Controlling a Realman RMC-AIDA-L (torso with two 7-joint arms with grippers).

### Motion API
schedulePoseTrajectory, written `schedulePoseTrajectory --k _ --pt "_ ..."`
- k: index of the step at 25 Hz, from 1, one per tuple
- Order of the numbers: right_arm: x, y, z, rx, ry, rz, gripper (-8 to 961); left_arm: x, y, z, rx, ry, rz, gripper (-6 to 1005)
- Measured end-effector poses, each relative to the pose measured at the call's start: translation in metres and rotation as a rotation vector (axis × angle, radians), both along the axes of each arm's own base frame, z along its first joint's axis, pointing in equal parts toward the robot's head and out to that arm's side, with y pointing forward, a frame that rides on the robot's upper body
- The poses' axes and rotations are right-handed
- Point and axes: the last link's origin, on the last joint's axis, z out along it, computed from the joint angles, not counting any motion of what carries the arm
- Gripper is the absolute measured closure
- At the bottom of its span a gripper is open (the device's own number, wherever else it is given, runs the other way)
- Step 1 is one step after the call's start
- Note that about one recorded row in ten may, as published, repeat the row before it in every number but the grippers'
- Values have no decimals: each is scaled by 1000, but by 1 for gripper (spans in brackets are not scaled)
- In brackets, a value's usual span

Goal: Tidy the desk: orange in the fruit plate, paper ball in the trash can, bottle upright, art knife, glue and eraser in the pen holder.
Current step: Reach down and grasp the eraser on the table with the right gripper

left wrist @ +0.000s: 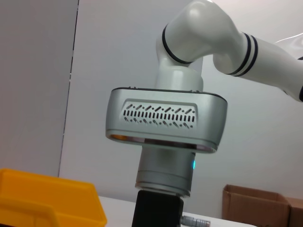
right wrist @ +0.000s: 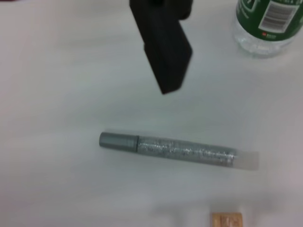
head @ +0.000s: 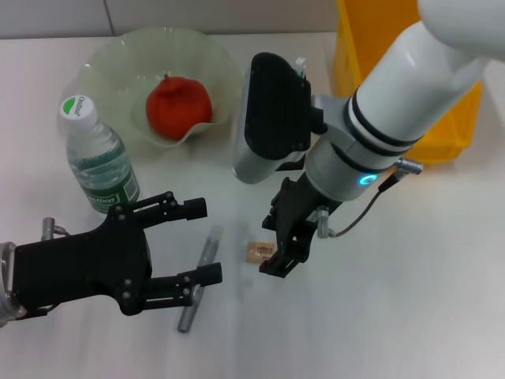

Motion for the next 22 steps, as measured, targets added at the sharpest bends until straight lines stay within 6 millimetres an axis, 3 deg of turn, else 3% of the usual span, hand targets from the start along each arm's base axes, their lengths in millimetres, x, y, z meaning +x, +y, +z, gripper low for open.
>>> schedulePoseTrajectory --k 22 --pt "14 0 -20 28 11 10 321 1 4 -1 9 9 4 191"
